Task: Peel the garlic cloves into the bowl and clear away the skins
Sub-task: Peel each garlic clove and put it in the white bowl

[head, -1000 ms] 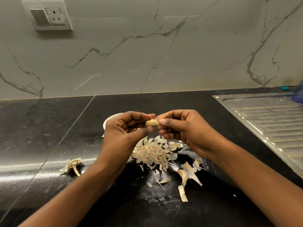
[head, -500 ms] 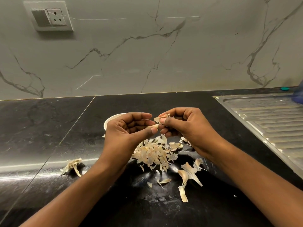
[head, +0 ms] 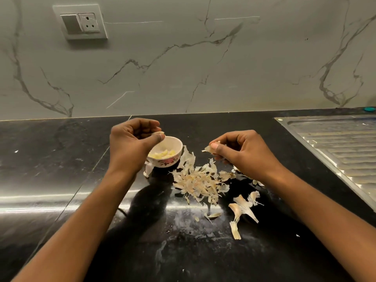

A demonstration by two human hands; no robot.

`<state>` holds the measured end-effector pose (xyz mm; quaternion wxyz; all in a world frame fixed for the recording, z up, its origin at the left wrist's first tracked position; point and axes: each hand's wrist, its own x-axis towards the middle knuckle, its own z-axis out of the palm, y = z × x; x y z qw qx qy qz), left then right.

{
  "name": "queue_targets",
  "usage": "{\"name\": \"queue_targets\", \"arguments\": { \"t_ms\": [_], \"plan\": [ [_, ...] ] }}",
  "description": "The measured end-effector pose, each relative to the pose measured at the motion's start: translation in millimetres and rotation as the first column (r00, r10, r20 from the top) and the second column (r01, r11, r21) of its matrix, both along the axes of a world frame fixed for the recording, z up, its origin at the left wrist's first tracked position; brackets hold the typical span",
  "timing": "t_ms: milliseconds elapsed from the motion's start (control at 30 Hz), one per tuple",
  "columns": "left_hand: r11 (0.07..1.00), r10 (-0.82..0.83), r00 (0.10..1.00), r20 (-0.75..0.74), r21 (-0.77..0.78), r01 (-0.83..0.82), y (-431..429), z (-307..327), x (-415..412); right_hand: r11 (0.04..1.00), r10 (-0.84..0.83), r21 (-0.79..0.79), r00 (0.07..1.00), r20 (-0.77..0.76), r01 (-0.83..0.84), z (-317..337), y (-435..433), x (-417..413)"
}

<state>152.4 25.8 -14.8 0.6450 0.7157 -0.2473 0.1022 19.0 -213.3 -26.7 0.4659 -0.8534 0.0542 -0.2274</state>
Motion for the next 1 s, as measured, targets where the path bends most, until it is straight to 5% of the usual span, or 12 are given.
{"name": "queue_targets", "arguments": {
  "t_ms": [433, 700, 1000],
  "plan": [
    [0.946, 0.056, 0.995, 0.086, 0.313, -0.080, -6, -20, 8, 0.966, 0.169, -0.160, 0.964, -0.204, -0.203, -1, -4, 0],
    [0.961, 0.015, 0.949, 0.315, 0.256, -0.100, -16, -17, -14, 0.993, 0.105, -0.039, 0.985, -0.138, -0.111, 19, -30, -11],
    [0.955, -0.148, 0.875, 0.461, 0.298, 0.005, -29, -23, -39, 0.974, 0.005, -0.219, 0.971, -0.237, -0.059, 21, -60, -17]
  ]
}}
